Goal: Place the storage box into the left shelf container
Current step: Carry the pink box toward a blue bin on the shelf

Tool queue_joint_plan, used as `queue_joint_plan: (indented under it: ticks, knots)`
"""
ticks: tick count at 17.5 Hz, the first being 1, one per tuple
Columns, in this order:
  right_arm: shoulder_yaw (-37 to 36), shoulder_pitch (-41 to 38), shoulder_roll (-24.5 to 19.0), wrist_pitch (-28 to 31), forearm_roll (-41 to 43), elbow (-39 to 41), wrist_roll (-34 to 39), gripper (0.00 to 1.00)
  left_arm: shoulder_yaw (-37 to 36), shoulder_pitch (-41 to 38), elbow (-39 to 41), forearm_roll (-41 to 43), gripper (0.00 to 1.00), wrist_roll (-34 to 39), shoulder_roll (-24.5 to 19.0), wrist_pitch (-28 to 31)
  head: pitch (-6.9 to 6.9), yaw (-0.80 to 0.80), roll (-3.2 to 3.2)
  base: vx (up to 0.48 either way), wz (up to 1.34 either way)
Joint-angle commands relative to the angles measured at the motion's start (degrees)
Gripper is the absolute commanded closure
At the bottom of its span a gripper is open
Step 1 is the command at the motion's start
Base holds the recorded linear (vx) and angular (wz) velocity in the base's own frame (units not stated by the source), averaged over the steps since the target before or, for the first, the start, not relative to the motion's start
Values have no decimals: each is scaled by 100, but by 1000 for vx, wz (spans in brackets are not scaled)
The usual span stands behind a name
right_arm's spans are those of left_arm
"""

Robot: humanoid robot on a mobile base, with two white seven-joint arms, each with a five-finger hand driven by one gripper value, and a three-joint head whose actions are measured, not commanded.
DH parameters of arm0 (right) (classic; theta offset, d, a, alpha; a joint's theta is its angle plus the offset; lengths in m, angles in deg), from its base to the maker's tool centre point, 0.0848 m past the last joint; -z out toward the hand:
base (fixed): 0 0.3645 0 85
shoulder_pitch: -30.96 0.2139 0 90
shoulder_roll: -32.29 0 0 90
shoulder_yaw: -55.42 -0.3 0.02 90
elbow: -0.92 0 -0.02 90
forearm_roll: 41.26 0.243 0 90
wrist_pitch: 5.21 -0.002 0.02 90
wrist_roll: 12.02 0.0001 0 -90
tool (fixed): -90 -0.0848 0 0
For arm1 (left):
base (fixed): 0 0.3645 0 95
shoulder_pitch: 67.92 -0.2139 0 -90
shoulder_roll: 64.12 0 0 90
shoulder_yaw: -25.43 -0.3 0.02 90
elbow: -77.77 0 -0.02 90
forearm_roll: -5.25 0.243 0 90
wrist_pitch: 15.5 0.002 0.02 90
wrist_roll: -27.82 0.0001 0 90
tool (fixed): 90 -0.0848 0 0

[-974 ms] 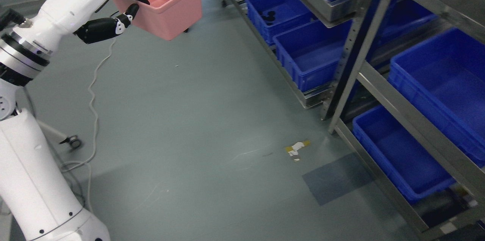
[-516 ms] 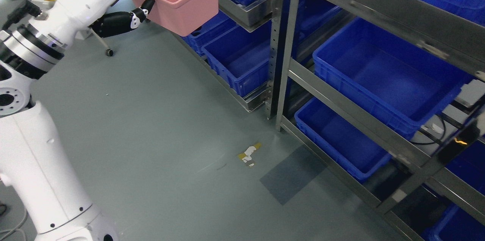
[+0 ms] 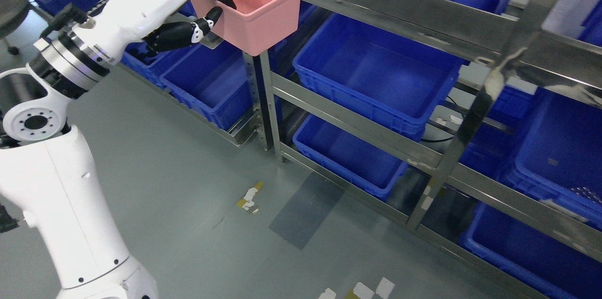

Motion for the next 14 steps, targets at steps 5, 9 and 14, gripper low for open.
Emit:
queue_joint_plan:
  ticks: [5, 9, 14]
  knots:
    - [0, 0, 100, -3, -44, 0, 1951, 0, -518, -107, -15, 3, 99, 16, 2, 1, 0, 0, 0, -29, -537]
    - [0, 0, 100, -3, -44, 0, 1951, 0, -509, -107, -24, 3, 99, 16, 2, 1, 0, 0, 0, 5, -263]
    - [0, 0, 100, -3, -44, 0, 1951, 0, -518, -133, -41, 3, 99, 16, 2, 1, 0, 0, 0, 3, 19]
